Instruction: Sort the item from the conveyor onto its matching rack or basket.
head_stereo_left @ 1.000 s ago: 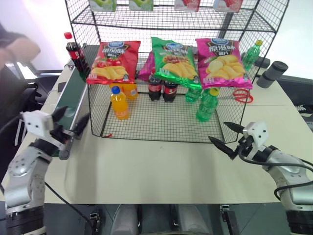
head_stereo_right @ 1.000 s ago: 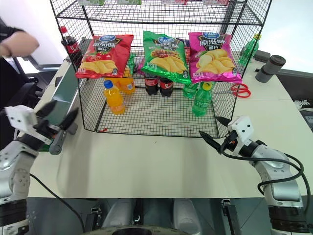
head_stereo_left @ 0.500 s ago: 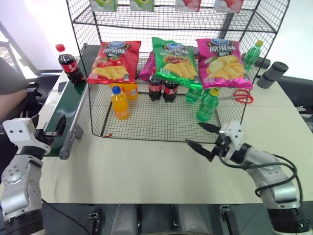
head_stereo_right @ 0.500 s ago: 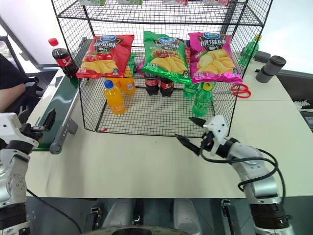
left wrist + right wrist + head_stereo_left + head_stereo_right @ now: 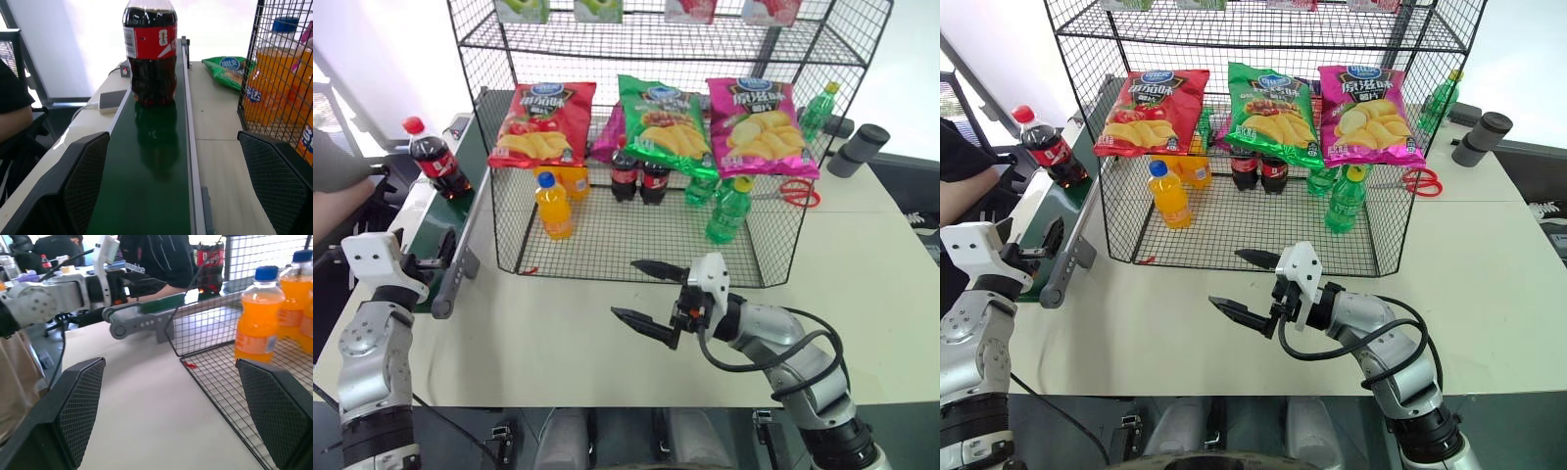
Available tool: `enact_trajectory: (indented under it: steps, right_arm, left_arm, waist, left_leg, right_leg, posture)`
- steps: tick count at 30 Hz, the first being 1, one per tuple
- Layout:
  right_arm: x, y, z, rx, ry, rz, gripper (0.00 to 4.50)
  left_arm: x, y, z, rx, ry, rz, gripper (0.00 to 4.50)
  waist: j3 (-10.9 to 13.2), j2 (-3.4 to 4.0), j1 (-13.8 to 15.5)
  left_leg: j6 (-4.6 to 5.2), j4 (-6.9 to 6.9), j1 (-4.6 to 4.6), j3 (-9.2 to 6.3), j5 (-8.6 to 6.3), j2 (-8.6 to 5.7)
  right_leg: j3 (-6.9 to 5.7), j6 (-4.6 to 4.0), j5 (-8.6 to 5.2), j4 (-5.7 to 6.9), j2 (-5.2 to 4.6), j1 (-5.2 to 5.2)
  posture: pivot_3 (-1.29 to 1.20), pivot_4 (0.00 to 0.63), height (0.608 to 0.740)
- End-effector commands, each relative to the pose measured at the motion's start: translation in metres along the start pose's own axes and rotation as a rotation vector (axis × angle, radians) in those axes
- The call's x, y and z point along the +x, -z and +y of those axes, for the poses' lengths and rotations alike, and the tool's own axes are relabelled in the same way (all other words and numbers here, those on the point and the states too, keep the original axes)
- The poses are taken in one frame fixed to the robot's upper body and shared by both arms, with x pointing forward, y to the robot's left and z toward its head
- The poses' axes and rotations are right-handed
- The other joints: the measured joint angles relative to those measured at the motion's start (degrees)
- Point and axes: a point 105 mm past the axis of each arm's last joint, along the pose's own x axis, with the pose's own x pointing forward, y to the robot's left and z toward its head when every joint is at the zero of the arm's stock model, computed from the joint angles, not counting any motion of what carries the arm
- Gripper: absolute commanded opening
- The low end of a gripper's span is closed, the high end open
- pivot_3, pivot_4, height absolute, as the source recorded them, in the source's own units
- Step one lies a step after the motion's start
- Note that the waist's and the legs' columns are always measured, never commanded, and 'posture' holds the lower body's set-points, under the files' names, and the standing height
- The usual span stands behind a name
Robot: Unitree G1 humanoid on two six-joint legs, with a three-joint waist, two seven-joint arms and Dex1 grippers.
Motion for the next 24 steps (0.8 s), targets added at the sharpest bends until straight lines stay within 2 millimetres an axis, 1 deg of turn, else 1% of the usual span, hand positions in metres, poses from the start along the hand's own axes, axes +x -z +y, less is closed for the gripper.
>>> enact_trajectory:
  steps: [1, 8, 13, 24]
  right_arm:
    - [0.004, -0.011, 0.005, -0.026, -0.04, -0.039, 4.44]
    - [0.005, -0.01, 0.007, 0.003, -0.054, -0.045, 4.44]
    - [0.005, -0.009, 0.008, 0.013, -0.069, -0.045, 4.44]
    - [0.006, -0.009, 0.01, 0.017, -0.086, -0.045, 4.44]
  left_arm:
    - [0.0, -0.009, 0.005, 0.022, -0.023, -0.041, 4.5]
    - [-0.007, -0.003, 0.012, 0.016, -0.06, -0.03, 4.5]
    - [-0.012, 0.0, 0.021, 0.025, -0.113, -0.03, 4.5]
    - [-0.013, 0.002, 0.025, 0.037, -0.14, -0.031, 4.5]
  waist:
    - [-0.01, -0.01, 0.02]
    - [-0.01, -0.02, -0.02]
    - [-0.01, -0.02, 0.01]
    - [-0.01, -0.02, -0.01]
  left_leg:
    - [0.0, 0.0, 0.0, -0.01, 0.0, 0.01]
    - [0.0, -0.01, -0.01, -0.01, 0.0, 0.01]
    - [0.0, -0.01, -0.01, -0.02, 0.0, 0.02]
    - [-0.01, -0.01, -0.01, -0.03, -0.01, 0.02]
  right_leg:
    - [-0.01, 0.0, 0.0, 0.0, 0.0, 0.0]
    - [-0.01, 0.0, 0.0, -0.01, -0.02, -0.01]
    - [-0.01, 0.0, 0.0, -0.01, -0.04, -0.01]
    - [-0.01, -0.01, 0.0, -0.02, -0.07, -0.01]
  posture:
    - [0.0, 0.15, 0.74]
    - [0.0, 0.15, 0.74]
    - [0.0, 0.15, 0.74]
    - [0.0, 0.15, 0.74]
